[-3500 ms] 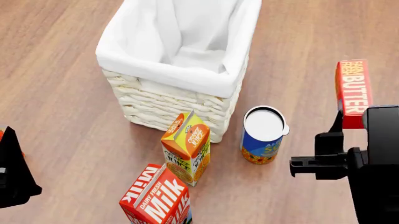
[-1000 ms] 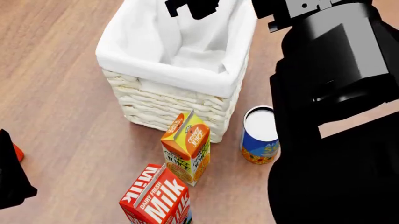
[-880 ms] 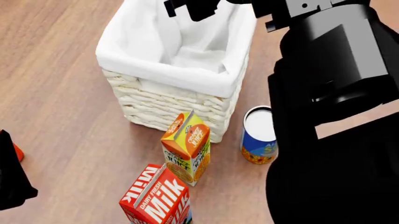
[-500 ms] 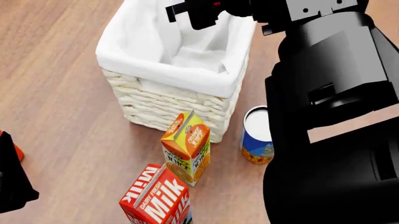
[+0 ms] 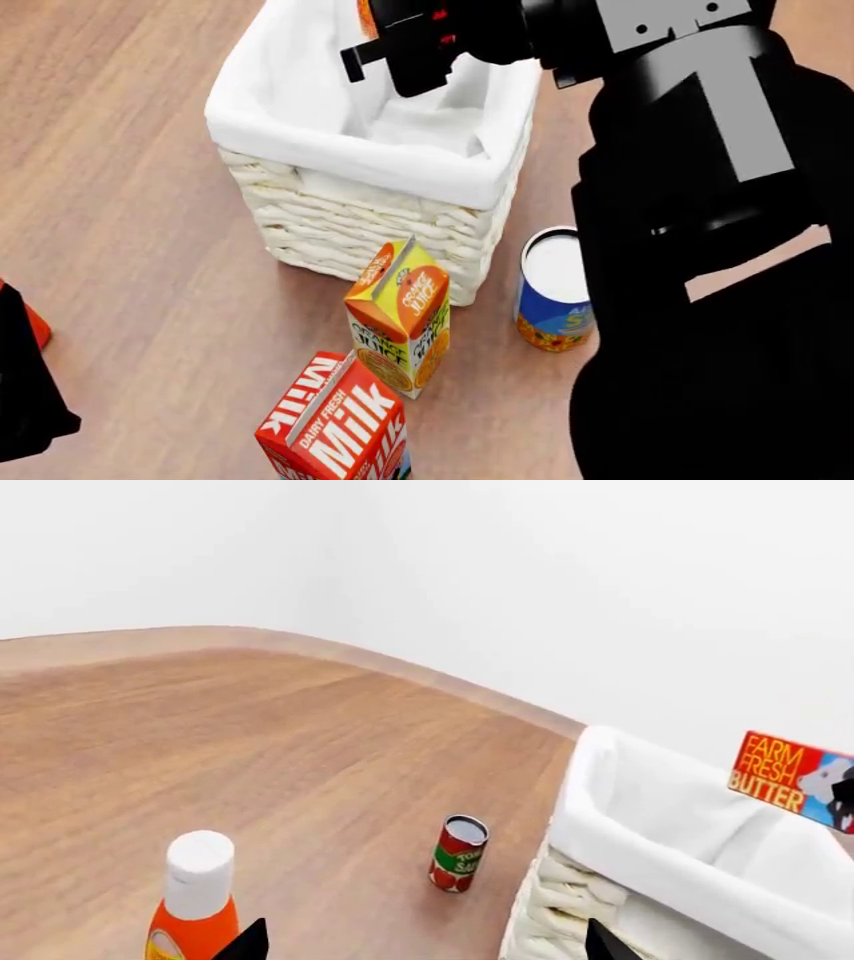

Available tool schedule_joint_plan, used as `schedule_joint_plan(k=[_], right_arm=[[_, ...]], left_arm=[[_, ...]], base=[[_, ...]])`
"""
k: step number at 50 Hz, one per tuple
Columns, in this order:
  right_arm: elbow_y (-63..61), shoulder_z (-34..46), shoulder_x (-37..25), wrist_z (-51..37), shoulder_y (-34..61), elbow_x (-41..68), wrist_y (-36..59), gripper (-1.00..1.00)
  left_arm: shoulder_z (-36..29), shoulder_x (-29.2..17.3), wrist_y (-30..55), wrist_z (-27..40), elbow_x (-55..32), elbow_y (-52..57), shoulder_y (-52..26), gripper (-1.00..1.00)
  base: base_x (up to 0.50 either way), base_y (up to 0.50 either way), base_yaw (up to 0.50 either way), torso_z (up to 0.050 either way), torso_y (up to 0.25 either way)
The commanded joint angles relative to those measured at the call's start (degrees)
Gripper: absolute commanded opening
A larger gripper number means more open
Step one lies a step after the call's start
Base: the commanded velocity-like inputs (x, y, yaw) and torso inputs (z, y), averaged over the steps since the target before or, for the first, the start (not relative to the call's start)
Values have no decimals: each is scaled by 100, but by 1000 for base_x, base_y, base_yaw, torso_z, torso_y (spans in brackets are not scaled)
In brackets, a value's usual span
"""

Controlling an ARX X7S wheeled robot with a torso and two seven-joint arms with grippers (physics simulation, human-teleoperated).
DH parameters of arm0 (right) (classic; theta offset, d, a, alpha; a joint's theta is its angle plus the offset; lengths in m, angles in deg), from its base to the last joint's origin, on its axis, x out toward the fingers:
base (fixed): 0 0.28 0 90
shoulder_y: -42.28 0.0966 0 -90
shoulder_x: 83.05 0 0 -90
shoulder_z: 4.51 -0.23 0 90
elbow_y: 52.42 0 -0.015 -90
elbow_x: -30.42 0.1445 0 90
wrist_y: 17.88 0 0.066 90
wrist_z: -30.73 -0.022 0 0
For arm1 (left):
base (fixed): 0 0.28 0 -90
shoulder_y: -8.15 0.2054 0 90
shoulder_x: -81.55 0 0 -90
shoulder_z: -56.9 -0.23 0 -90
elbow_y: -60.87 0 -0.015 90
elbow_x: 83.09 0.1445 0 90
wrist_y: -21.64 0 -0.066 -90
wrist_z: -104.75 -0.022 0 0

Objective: Pick up the butter and put it in the basket.

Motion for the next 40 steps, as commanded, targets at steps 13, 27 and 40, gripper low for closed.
schedule_joint_plan(k=[13,27,40], right_arm=[[-4,521,13,151,47,510,28,-100],[-3,-20,13,219,-20,-74,67,-100],[-2,-420,13,138,-95,-655,-134,100]], left_arm=[[39,-77,43,125,-118,142,-1,100],[58,-137,31,161,-203,297,62,100],[75,-170,4,176,-265,336,85,100]], base=[[0,0,0,0,2],[0,0,0,1,1],[0,0,0,1,1]])
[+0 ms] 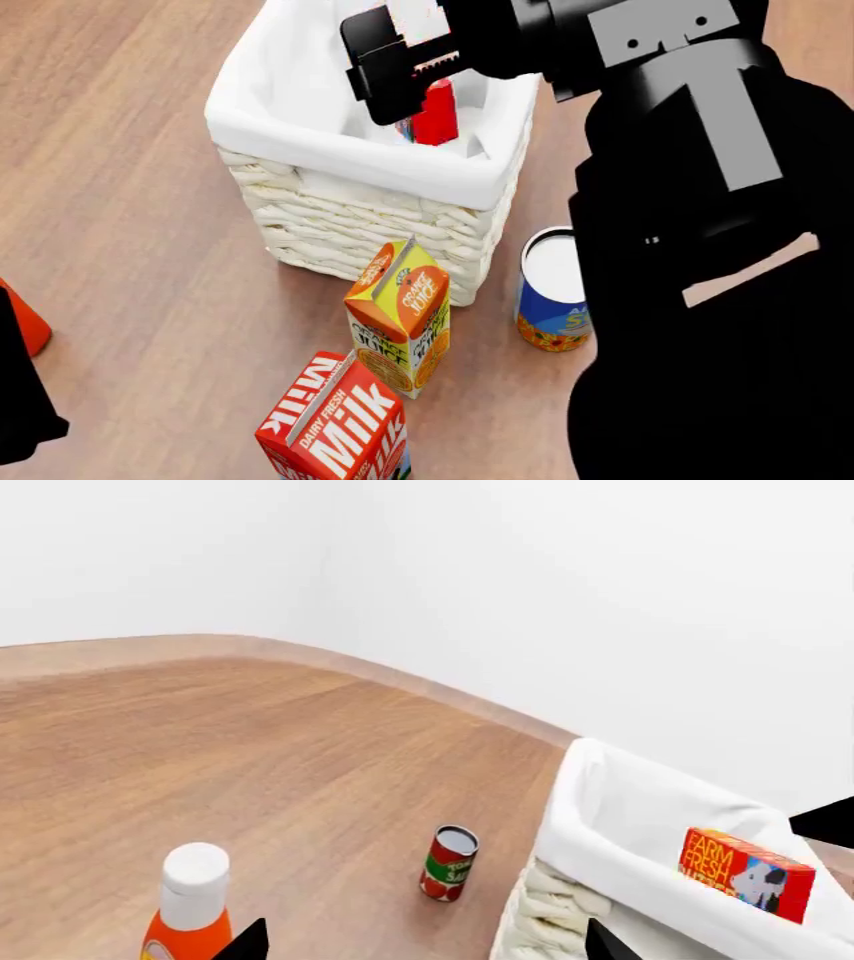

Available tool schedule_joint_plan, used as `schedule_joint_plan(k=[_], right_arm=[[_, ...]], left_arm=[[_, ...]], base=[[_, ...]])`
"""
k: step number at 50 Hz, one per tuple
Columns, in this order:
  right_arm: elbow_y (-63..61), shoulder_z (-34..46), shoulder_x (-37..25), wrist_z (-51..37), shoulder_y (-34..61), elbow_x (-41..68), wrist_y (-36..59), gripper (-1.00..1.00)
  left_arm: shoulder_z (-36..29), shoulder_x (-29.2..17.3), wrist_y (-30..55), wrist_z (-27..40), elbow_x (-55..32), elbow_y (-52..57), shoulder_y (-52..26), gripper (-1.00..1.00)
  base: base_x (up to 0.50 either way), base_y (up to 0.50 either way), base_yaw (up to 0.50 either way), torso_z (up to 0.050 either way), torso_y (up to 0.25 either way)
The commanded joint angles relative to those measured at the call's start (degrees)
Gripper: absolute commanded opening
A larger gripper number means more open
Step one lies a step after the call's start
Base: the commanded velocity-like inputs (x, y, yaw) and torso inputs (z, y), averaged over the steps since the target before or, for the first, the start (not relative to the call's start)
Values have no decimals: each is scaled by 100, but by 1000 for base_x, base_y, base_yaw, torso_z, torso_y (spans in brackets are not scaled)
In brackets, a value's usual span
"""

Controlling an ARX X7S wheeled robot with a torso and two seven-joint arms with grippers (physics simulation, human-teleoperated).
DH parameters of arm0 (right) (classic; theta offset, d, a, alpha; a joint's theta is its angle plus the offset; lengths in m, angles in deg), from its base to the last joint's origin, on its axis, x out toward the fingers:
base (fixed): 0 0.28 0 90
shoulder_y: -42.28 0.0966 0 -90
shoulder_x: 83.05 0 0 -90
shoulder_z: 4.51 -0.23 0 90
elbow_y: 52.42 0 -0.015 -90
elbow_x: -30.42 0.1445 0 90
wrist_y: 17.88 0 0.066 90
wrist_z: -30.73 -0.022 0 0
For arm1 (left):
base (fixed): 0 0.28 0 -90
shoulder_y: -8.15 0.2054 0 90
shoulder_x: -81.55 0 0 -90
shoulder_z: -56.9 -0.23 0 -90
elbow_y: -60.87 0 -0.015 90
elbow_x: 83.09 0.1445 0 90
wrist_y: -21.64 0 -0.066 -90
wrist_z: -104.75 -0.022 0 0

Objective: Pick up the butter and put it in the basket.

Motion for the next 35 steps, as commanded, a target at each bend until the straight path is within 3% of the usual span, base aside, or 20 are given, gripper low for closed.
schedule_joint_plan(k=[1,11,22,27,35], right_arm=[[-1,-556,5,-3,-8,-578,-170,100],[-1,-1562,4,-244,-35,-1617,-671,100],[-33,-2751,-149,-787,-160,-2439,-1960,100],[-3399,-2947,-995,-1652,-1564,-2149,-727,100],[-5617,-3230,-1589,-2381,-2671,-2057,-560,100]], left_arm=[[25,-36,-24,17,-66,55,28,100],[35,-57,-46,35,-93,72,43,100],[-30,-65,-112,1,3,99,82,100],[-18,-91,-158,-55,11,49,75,100],[-13,-123,-222,-122,22,12,91,100]], base=[[0,0,0,0,0],[0,0,0,0,0],[0,0,0,0,0],[0,0,0,0,0],[0,0,0,0,0]])
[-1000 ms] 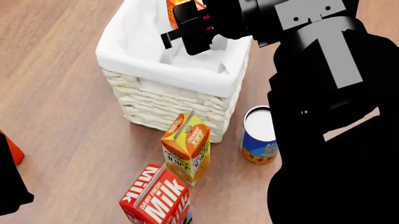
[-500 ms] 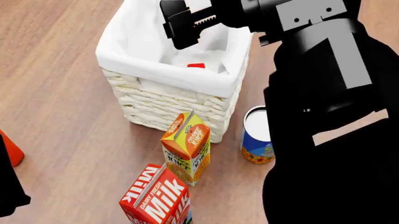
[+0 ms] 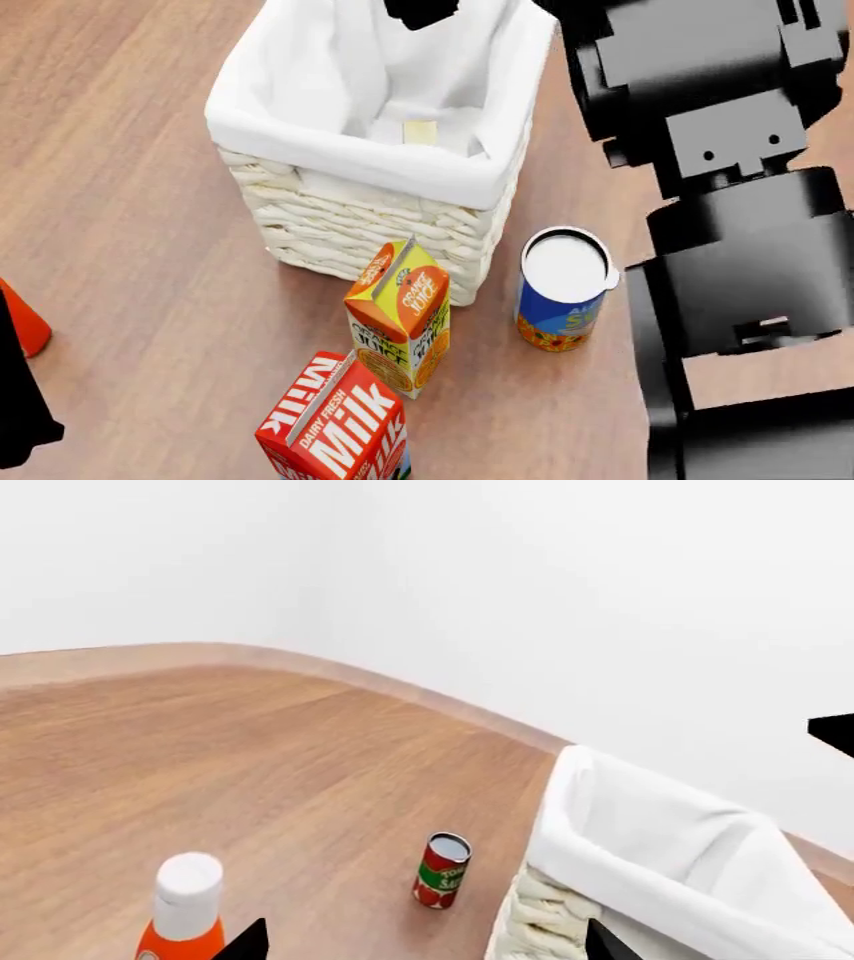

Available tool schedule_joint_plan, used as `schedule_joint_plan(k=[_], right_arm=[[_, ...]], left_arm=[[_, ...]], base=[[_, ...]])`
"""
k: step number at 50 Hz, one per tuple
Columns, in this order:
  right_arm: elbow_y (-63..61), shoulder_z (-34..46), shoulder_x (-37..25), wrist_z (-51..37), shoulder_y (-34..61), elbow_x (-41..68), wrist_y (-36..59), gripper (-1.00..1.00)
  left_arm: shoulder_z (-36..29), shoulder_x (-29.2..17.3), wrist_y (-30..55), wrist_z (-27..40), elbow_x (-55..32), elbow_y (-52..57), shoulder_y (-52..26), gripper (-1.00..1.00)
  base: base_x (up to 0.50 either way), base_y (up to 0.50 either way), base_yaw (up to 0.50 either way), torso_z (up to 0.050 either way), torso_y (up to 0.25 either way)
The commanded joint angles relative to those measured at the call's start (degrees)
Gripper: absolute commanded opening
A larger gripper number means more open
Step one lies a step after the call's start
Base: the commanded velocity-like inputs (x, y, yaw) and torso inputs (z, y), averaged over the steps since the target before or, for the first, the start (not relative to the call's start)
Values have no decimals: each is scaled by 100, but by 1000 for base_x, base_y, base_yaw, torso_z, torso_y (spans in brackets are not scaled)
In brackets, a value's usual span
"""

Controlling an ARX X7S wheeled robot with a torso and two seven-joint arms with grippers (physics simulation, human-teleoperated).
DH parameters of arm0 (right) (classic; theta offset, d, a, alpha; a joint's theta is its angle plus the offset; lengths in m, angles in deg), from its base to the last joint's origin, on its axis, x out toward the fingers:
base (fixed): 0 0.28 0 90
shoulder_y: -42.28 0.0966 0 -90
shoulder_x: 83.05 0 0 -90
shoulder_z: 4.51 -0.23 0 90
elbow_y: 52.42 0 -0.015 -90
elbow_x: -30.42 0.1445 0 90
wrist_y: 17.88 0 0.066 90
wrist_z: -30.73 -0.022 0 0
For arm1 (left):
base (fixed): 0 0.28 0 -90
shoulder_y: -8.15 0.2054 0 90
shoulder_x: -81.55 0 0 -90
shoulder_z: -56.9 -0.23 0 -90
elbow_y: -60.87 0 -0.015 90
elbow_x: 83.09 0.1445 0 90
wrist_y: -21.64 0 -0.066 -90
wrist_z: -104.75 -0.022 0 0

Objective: Pick up the butter and put it in the basket.

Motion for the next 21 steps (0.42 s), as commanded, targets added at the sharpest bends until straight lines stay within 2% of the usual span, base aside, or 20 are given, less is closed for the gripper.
schedule_joint_plan(k=[1,15,21], right_arm=[[-3009,-584,-822,-994,-1436,-31,226,100],[-5663,-1305,-1436,-1812,-2934,248,158,100],[-6271,-1173,-1848,-1980,-3482,36,185,100]], left_arm=[[1,-38,-90,-86,26,-51,21,100],[47,-109,-104,-68,-63,19,20,100],[2,-101,-135,-99,-17,-11,17,100]], base=[[0,0,0,0,0],[0,0,0,0,0],[0,0,0,0,0]])
